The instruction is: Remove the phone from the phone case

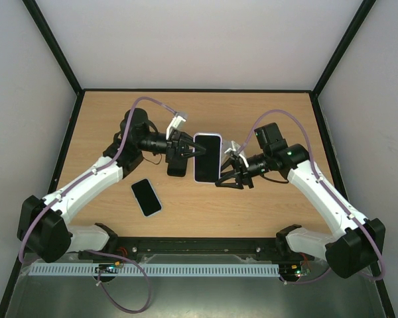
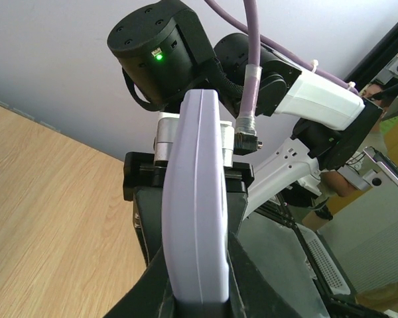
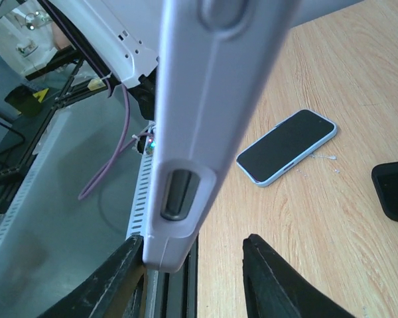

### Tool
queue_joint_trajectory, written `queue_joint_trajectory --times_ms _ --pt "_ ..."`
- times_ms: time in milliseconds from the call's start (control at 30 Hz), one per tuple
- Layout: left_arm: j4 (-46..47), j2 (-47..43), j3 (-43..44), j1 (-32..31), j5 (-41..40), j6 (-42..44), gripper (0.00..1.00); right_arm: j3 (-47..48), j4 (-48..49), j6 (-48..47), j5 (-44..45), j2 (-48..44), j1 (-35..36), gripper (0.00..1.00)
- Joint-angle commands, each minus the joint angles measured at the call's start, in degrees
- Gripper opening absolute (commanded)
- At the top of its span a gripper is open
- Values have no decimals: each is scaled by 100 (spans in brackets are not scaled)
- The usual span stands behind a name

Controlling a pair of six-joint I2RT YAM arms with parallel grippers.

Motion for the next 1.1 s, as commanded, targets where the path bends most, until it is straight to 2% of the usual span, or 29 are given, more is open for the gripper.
queue_joint_trajectory --times_ms 0,267,433,567,767,833,900,967,1067 --pt "129 -21 147 -14 232 1 3 73 -54 -248 58 25 23 36" --pt "267 -26 141 -18 605 -241 3 -32 -168 -684 129 173 23 33" --pt "798 -45 11 -16 813 -712 3 -5 -525 -1354 553 281 25 30" --pt "883 -20 3 -29 921 -839 3 26 -576 -1621 863 305 23 31" --pt "794 -28 23 -50 911 -788 3 200 -428 -1328 747 405 23 31" --pt "603 -37 51 -46 850 -613 3 233 -509 -1383 591 454 23 33" --pt "285 -64 102 -24 753 -390 3 363 -1015 -1775 455 482 23 38" --pt "125 -94 105 29 620 -246 3 472 -1524 -2254 323 458 28 49" --pt "-13 -139 67 138 313 -80 3 424 -1529 -2113 181 246 23 60"
